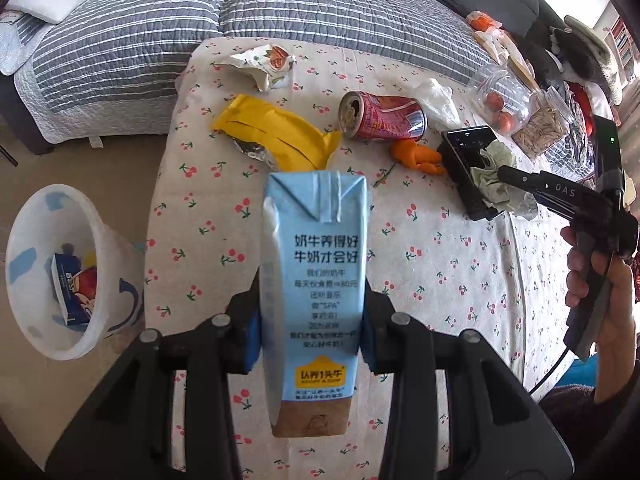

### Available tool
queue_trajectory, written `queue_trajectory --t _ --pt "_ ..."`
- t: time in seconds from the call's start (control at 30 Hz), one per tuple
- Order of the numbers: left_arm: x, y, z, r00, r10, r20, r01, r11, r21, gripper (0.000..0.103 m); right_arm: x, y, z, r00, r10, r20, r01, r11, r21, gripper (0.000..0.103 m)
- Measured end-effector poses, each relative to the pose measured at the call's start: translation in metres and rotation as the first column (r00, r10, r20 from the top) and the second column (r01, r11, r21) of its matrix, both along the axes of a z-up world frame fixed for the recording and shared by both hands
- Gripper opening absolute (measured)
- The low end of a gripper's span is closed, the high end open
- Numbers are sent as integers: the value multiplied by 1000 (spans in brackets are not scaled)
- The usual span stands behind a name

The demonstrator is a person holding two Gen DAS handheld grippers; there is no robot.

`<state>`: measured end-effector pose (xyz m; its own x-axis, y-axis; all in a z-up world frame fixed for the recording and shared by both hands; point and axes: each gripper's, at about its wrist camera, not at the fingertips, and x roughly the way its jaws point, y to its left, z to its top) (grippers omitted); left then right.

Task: Collect trash
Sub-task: 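Carry the milk carton over the bin and open the left tool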

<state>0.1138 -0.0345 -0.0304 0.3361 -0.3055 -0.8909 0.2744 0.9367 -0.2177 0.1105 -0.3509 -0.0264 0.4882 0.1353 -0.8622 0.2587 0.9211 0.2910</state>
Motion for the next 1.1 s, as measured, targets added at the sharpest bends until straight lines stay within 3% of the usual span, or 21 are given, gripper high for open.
queue_trajectory --t 0.2,0.53,0.73,0.87,0.97,1.1 --pt "-3 19 11 999 29 33 -29 999 -19 41 -16 10 34 997 23 76 -21 1000 -21 36" --pt "-9 74 31 987 124 102 -121 992 -42 41 -36 64 61 984 140 106 -137 990 -38 36" --pt "-10 133 39 959 236 156 -234 972 -35 41 -36 99 60 976 189 104 -188 982 -20 37" --pt "-6 175 35 923 317 220 -328 944 16 41 -34 123 59 968 227 106 -226 974 -22 37" --pt "1 200 22 905 365 218 -378 925 23 41 -34 140 58 960 257 111 -255 966 -30 37" --pt "11 214 6 902 383 201 -396 917 32 41 -34 157 52 953 284 102 -282 959 -35 37"
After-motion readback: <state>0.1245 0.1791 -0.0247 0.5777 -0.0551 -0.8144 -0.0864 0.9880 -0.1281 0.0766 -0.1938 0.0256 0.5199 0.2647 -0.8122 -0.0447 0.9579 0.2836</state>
